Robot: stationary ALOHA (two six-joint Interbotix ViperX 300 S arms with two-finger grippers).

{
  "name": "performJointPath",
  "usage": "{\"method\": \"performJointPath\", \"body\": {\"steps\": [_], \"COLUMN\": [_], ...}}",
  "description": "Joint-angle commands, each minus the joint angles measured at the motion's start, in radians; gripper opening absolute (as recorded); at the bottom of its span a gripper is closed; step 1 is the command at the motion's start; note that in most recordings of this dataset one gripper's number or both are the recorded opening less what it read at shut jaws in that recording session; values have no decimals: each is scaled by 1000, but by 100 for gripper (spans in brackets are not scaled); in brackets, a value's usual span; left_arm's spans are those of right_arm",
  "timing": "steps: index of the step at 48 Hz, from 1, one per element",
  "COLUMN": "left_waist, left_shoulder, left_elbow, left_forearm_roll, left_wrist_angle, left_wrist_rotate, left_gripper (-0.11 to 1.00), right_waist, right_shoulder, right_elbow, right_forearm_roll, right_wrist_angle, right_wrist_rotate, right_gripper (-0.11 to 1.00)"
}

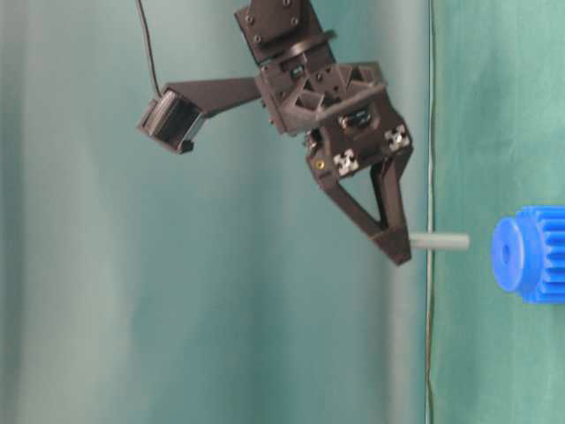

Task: Insert the shaft placed at a random location into the center hole of the small gear at another random location.
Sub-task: 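Position the held shaft above the blue gear's center hole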

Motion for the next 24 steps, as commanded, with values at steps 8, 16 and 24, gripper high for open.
{"method": "performJointPath", "body": {"steps": [8, 16, 24], "left_waist": [2, 2, 3], "left_shoulder": [8, 8, 8], "left_elbow": [-21, -21, -21], "left_forearm_roll": [3, 3, 3], "left_wrist_angle": [-6, -6, -6], "left_wrist_rotate": [0, 0, 0], "left_gripper": [0, 0, 0], "right_waist": [2, 2, 2], "right_shoulder": [-8, 5, 34], "right_elbow": [-28, -25, -29], "right_forearm_roll": [-2, 2, 2], "right_wrist_angle": [9, 5, 0], "right_wrist_rotate": [-11, -9, -6], "right_gripper": [13, 13, 13]}}
